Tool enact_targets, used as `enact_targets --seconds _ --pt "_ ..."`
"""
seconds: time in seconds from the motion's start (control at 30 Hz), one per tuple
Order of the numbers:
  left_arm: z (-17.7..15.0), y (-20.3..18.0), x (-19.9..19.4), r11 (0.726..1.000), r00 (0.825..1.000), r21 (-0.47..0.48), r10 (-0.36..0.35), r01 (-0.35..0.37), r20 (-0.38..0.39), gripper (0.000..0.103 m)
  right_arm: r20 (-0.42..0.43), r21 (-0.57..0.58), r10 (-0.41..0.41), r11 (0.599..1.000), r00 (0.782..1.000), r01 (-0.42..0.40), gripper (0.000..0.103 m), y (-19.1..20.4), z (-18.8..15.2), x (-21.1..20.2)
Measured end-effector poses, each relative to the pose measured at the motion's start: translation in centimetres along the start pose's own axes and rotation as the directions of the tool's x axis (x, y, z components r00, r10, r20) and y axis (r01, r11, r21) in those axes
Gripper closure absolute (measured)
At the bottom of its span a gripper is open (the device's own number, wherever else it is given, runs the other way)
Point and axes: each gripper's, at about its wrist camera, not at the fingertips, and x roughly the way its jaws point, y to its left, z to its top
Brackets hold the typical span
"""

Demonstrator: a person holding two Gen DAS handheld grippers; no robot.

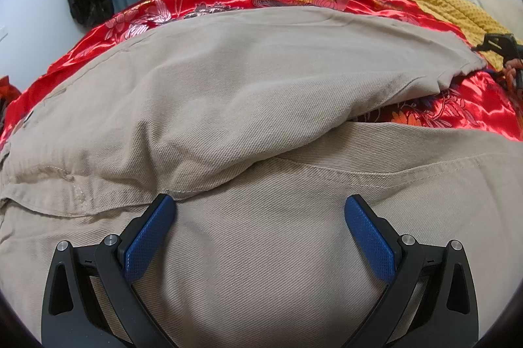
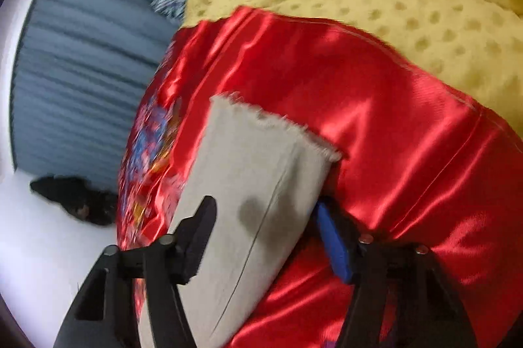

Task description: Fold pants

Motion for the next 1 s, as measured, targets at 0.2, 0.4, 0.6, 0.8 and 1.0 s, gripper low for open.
enact_targets --seconds 0.2,0.4,0.6,0.8,1.0 --pt "0.0 0.0 0.0 1.0 1.0 -0.002 -0.002 0.002 0.0 0.0 0.007 -0.309 0.13 0.943 0.992 -0.121 0.097 6.0 -1.6 -3.8" --pt "0.0 -0.1 0.0 1.0 1.0 0.005 0.006 -0.006 -0.003 0.0 -0.248 -0.782 0.221 0.529 0.943 -0.33 0.097 12.4 -13.1 -15.1" --pt "0.0 -0.6 0.2 0.999 1.0 0.022 0.027 -0.027 -0.008 0.0 -0.237 -0.811 0.109 0.525 0.965 -0.258 0.097 1.0 -17.3 -23.2" --pt "0.6 -1.3 0.1 0.997 0.997 0.051 0.066 -0.064 -0.031 0.001 0.13 -0.743 -0.324 0.594 0.937 0.308 0.063 -7.1 -14.0 -22.0" --pt "0.9 -1.1 -2.3 0.997 0.987 0.049 0.064 -0.057 -0.15 0.001 0.296 -0.593 -0.326 0.674 0.898 0.44 0.044 -5.7 -14.0 -27.4"
